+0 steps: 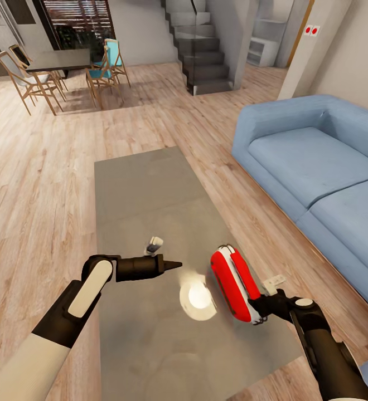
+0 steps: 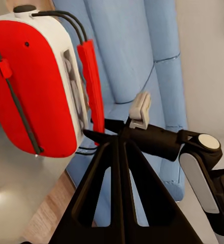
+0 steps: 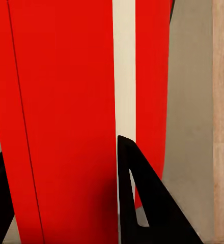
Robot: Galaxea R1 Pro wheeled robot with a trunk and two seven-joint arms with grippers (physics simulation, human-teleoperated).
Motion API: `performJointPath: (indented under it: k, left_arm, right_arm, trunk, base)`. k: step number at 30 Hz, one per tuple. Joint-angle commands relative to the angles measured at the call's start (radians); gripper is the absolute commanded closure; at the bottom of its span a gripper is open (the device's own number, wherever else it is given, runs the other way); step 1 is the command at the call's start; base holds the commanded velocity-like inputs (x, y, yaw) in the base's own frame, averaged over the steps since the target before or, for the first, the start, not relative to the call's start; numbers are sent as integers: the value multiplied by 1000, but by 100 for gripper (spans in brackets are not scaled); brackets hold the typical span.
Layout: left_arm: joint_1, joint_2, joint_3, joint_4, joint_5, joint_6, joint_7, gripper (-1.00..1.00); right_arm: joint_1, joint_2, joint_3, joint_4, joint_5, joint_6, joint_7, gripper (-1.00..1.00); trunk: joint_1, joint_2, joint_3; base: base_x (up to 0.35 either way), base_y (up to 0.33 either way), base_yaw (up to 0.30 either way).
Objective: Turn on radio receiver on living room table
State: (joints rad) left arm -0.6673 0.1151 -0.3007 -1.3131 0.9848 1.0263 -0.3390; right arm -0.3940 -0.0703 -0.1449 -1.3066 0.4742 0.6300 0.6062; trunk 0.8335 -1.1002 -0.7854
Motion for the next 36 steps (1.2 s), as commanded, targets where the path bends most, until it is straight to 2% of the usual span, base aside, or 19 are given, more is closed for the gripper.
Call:
performJointPath:
  k: [1,3,7,22,28,31,36]
  left_arm:
    - [0,0,0,0,0,0,0,100]
    - [0,0,0,1,0,0,0,100]
    - [0,0,0,0,0,0,0,100]
    - [0,0,0,1,0,0,0,100]
    - [0,0,0,1,0,0,0,100]
    - [0,0,-1,1,0,0,1,100]
    - [0,0,0,1,0,0,0,100]
  right_arm:
    - [0,0,0,0,-7,6,0,100]
    - [0,0,1,2,-6,49,0,100]
    - [0,0,1,3,-6,69,0,100]
    - [0,0,3,4,-4,74,-1,100]
    - [0,0,2,7,15,72,-6,100]
    - [0,0,1,9,22,62,-10,100]
    - [0,1,1,63,26,-32,-14,100]
  trunk:
    - [0,0,0]
    - [0,0,0]
    - [0,0,0]
    - [0,0,0]
    - [0,0,0]
    - [0,0,0]
    - [0,0,0]
  base:
    - [0,0,0]
    - [0,0,0]
    - [0,0,0]
    - [0,0,0]
    - [0,0,0]
    - [0,0,0]
    - [0,0,0]
